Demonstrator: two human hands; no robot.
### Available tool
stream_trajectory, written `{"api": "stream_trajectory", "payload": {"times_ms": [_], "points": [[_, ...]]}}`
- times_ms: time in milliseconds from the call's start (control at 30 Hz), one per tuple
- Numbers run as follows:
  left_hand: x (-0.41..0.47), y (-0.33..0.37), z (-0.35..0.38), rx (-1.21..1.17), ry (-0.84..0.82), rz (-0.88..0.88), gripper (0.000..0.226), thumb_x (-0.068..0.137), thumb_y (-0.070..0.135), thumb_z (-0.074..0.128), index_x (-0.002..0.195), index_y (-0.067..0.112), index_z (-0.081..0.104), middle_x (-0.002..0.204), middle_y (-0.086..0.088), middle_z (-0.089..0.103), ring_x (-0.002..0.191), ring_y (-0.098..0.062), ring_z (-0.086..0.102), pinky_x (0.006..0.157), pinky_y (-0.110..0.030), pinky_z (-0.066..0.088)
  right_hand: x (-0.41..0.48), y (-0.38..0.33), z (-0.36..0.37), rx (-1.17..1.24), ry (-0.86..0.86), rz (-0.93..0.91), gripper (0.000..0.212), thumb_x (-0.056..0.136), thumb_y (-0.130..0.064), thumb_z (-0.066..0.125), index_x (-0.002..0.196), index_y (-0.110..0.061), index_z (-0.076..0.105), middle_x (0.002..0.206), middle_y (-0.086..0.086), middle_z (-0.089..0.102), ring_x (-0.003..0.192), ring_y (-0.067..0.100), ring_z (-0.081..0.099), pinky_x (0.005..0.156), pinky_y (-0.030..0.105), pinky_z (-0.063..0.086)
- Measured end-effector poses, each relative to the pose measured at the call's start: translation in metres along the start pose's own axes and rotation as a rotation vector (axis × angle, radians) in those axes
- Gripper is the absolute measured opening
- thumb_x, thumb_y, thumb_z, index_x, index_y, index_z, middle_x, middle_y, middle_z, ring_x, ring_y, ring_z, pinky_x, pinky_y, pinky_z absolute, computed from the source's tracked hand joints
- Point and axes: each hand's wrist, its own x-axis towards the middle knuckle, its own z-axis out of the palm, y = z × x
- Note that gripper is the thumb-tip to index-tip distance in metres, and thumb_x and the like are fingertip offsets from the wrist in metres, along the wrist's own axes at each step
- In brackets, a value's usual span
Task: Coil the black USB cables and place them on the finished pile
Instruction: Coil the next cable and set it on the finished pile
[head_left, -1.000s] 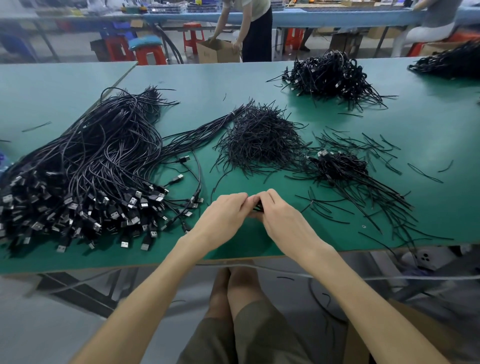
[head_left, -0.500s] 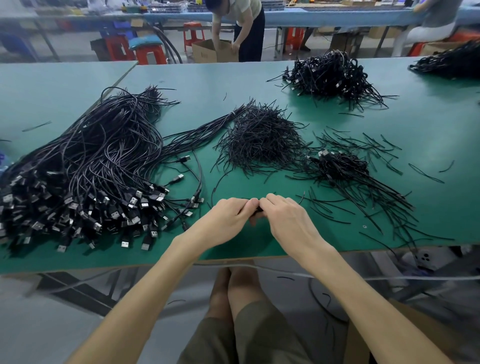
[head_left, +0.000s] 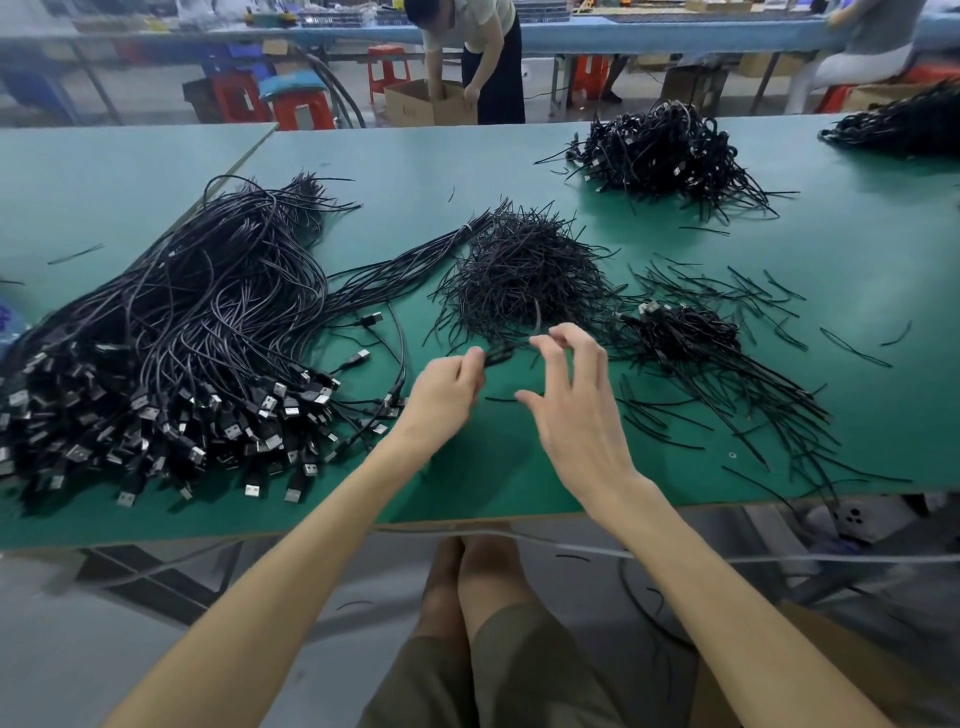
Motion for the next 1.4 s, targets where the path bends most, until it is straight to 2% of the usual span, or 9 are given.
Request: {"api": "stream_trajectory", "payload": {"times_ms": [233, 367, 533, 700, 900, 1000, 1133, 1300, 1400], "points": [[0.015, -0.008, 0.008, -0.196, 0.101, -0.065, 0.049, 0.109, 0.041, 0.034, 0.065, 0.020, 0.036, 0.050, 0.012, 0.032, 0.045, -0.012, 0.024, 0.048, -0.028, 0.022, 0.007, 0.018, 0.020, 0.182, -0.227, 0.412, 0.035, 0.095, -0.044, 0.064, 0.117, -0.017, 0.059, 0.122, 0.005, 0.046, 0.120, 0.028, 0.037, 0.102, 0.040, 0.028], [0.017, -0.011, 0.015, -0.185, 0.134, -0.038, 0.054, 0.108, 0.044, 0.035, 0.056, 0.030, 0.035, 0.052, 0.011, 0.034, 0.052, -0.018, 0.026, 0.062, -0.043, 0.025, 0.006, 0.016, 0.027, 0.172, -0.197, 0.390, 0.019, 0.098, -0.040, 0.062, 0.101, -0.021, 0.064, 0.109, 0.000, 0.045, 0.112, 0.026, 0.035, 0.092, 0.038, 0.023], [0.014, -0.019, 0.015, -0.157, 0.112, 0.021, 0.060, 0.109, 0.047, 0.033, 0.050, 0.035, 0.040, 0.052, 0.011, 0.034, 0.053, -0.017, 0.027, 0.062, -0.042, 0.026, 0.005, 0.017, 0.030, 0.100, -0.209, 0.309, 0.015, 0.102, -0.032, 0.057, 0.099, -0.018, 0.062, 0.103, -0.002, 0.043, 0.105, 0.022, 0.034, 0.081, 0.031, 0.014], [0.012, -0.019, 0.016, -0.068, 0.110, 0.061, 0.052, 0.110, 0.044, 0.031, 0.062, 0.024, 0.037, 0.054, 0.011, 0.037, 0.054, -0.018, 0.031, 0.063, -0.040, 0.028, 0.007, 0.018, 0.023, 0.360, -0.091, 0.435, 0.012, 0.104, -0.025, 0.053, 0.095, -0.017, 0.053, 0.098, -0.004, 0.054, 0.099, 0.021, 0.041, 0.083, 0.032, 0.020], [0.009, -0.018, 0.019, 0.309, 0.119, 0.139, 0.052, 0.110, 0.046, 0.022, 0.072, 0.015, 0.040, 0.061, 0.002, 0.044, 0.056, -0.021, 0.040, 0.058, -0.036, 0.028, 0.003, 0.018, 0.007, 0.757, 0.145, 0.534, 0.008, 0.102, -0.020, 0.059, 0.095, -0.017, 0.055, 0.092, -0.001, 0.058, 0.094, 0.025, 0.054, 0.085, 0.041, 0.047], [0.005, -0.016, 0.027, 0.564, 0.094, 0.230, 0.050, 0.109, 0.048, 0.018, 0.076, 0.015, 0.038, 0.060, 0.003, 0.046, 0.057, -0.028, 0.046, 0.057, -0.038, 0.027, -0.001, 0.013, 0.004, 0.699, 0.211, 0.383, 0.007, 0.101, -0.019, 0.062, 0.097, -0.015, 0.057, 0.093, -0.005, 0.055, 0.089, 0.022, 0.054, 0.081, 0.033, 0.047], [0.003, -0.018, 0.028, 0.643, 0.052, 0.285, 0.040, 0.109, 0.043, 0.021, 0.085, 0.016, 0.038, 0.061, 0.005, 0.043, 0.065, -0.038, 0.055, 0.056, -0.039, 0.028, -0.003, 0.005, 0.011, 0.535, 0.079, 0.138, 0.008, 0.098, -0.014, 0.065, 0.099, -0.007, 0.061, 0.094, -0.005, 0.057, 0.094, 0.017, 0.051, 0.081, 0.028, 0.045], [0.004, -0.017, 0.026, 0.655, 0.034, 0.293, 0.049, 0.106, 0.052, 0.013, 0.087, 0.017, 0.042, 0.064, 0.005, 0.045, 0.067, -0.035, 0.056, 0.057, -0.039, 0.029, -0.002, 0.010, 0.012, 0.632, 0.093, 0.231, 0.003, 0.099, -0.016, 0.063, 0.097, -0.015, 0.061, 0.092, -0.018, 0.053, 0.092, 0.015, 0.055, 0.082, 0.030, 0.049], [0.002, -0.018, 0.024, 0.659, 0.036, 0.295, 0.051, 0.105, 0.053, 0.011, 0.085, 0.018, 0.041, 0.063, 0.005, 0.045, 0.065, -0.032, 0.052, 0.059, -0.039, 0.031, -0.002, 0.013, 0.013, 0.682, 0.096, 0.291, 0.005, 0.100, -0.017, 0.062, 0.097, -0.019, 0.060, 0.094, -0.008, 0.059, 0.090, 0.012, 0.057, 0.082, 0.031, 0.050]]}}
